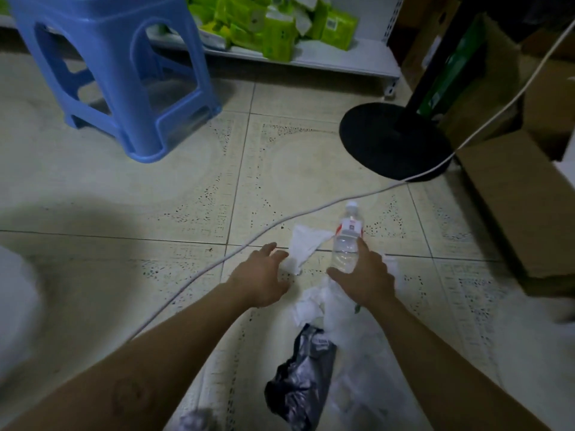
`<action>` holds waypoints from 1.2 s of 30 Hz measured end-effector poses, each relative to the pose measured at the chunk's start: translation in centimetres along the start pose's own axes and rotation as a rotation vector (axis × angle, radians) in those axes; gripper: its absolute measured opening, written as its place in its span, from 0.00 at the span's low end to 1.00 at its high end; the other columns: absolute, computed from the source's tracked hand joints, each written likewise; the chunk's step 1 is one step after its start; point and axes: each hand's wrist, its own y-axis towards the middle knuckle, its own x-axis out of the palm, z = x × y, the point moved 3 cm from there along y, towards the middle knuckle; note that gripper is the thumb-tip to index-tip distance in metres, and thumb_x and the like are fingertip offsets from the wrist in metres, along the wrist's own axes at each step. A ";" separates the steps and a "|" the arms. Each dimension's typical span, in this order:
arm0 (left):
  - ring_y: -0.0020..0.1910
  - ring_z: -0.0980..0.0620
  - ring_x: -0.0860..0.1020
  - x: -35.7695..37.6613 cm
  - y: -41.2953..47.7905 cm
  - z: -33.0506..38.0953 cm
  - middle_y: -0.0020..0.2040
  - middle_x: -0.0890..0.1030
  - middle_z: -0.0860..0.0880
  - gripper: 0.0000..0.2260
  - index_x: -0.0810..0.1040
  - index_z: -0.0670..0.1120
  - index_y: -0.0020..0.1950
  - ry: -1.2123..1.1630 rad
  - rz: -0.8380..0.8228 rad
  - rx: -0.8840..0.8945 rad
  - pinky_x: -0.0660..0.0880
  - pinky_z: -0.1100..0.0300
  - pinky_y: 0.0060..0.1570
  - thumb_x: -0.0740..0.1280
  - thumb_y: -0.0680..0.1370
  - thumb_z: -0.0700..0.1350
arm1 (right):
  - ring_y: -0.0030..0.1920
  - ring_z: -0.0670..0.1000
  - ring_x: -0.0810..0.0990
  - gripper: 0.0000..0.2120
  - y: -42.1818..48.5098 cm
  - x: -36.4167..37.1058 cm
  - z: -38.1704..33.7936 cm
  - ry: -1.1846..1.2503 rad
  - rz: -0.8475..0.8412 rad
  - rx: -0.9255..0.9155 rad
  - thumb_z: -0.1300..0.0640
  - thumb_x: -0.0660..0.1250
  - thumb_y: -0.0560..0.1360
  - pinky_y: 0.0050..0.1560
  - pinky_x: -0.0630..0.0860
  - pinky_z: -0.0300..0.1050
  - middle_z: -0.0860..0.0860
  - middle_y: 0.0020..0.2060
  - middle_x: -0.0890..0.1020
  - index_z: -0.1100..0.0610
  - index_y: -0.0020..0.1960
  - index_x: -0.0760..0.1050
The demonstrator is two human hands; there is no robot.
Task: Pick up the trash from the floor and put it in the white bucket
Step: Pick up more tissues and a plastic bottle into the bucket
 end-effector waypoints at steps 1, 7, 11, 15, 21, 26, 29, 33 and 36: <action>0.76 0.44 0.58 0.6 0.7 0.3 0.80 0.50 0.47 0.33 0.58 0.51 0.77 0.010 -0.011 0.006 0.65 0.46 0.70 0.67 0.75 0.54 | 0.62 0.61 0.75 0.50 0.2 0.3 0.1 -0.015 0.021 0.015 0.28 0.67 0.60 0.65 0.68 0.65 0.58 0.63 0.76 0.46 0.74 0.53; 0.78 0.46 0.40 4.2 3.0 1.6 0.79 0.36 0.49 0.36 0.40 0.52 0.78 0.116 -0.143 0.078 0.59 0.42 0.73 0.61 0.79 0.49 | 0.76 0.65 0.52 0.56 0.8 1.0 1.5 -0.118 -0.049 0.239 0.21 0.59 0.60 0.70 0.45 0.74 0.62 0.76 0.56 0.52 0.77 0.51; 0.79 0.43 0.47 5.2 2.8 0.6 0.80 0.49 0.46 0.36 0.40 0.48 0.78 0.283 -0.218 0.057 0.56 0.42 0.74 0.60 0.78 0.45 | 0.56 0.61 0.79 0.48 0.6 1.7 1.4 0.082 -0.139 0.190 0.24 0.62 0.56 0.58 0.76 0.61 0.57 0.59 0.77 0.52 0.67 0.64; 0.68 0.42 0.66 4.4 2.3 -0.5 0.71 0.65 0.42 0.26 0.58 0.48 0.75 0.488 -0.032 0.097 0.67 0.46 0.64 0.60 0.77 0.44 | 0.49 0.59 0.81 0.42 -0.7 2.0 -0.2 0.110 -0.196 0.125 0.32 0.66 0.57 0.51 0.80 0.57 0.55 0.53 0.79 0.56 0.63 0.65; 0.63 0.46 0.70 4.0 -0.1 -4.3 0.67 0.68 0.45 0.18 0.69 0.46 0.67 0.357 0.092 0.005 0.72 0.51 0.59 0.62 0.77 0.45 | 0.46 0.53 0.80 0.31 -2.5 3.7 -2.3 0.213 -0.311 0.100 0.43 0.71 0.62 0.41 0.75 0.44 0.52 0.46 0.79 0.58 0.57 0.68; 0.51 0.45 0.79 1.5 -1.9 -6.0 0.55 0.80 0.45 0.09 0.74 0.45 0.56 0.227 0.107 -0.078 0.78 0.51 0.50 0.62 0.77 0.44 | 0.39 0.50 0.79 0.20 -4.4 4.2 -4.5 0.534 -0.498 0.166 0.50 0.70 0.63 0.34 0.71 0.40 0.52 0.40 0.81 0.57 0.52 0.76; 0.43 0.45 0.79 -0.8 -2.9 -6.4 0.49 0.82 0.44 0.07 0.73 0.46 0.54 0.156 0.170 -0.107 0.79 0.53 0.43 0.63 0.77 0.42 | 0.45 0.55 0.81 0.29 -4.8 4.5 -5.5 0.598 -0.573 0.209 0.44 0.72 0.56 0.41 0.79 0.49 0.56 0.49 0.82 0.55 0.55 0.77; 0.46 0.43 0.81 -3.7 -4.3 -6.5 0.51 0.83 0.43 0.17 0.70 0.47 0.62 0.017 0.246 -0.075 0.78 0.53 0.43 0.68 0.75 0.43 | 0.45 0.54 0.83 0.24 -5.8 3.2 -6.3 0.648 -0.577 0.196 0.42 0.72 0.59 0.44 0.80 0.48 0.56 0.48 0.85 0.56 0.48 0.82; 0.44 0.50 0.80 -6.5 -5.5 -6.6 0.50 0.83 0.47 0.10 0.79 0.46 0.56 0.023 0.257 -0.057 0.75 0.58 0.42 0.69 0.75 0.43 | 0.41 0.49 0.78 0.12 -6.8 1.7 -7.7 0.681 -0.597 0.110 0.44 0.69 0.65 0.41 0.72 0.44 0.50 0.42 0.82 0.52 0.41 0.81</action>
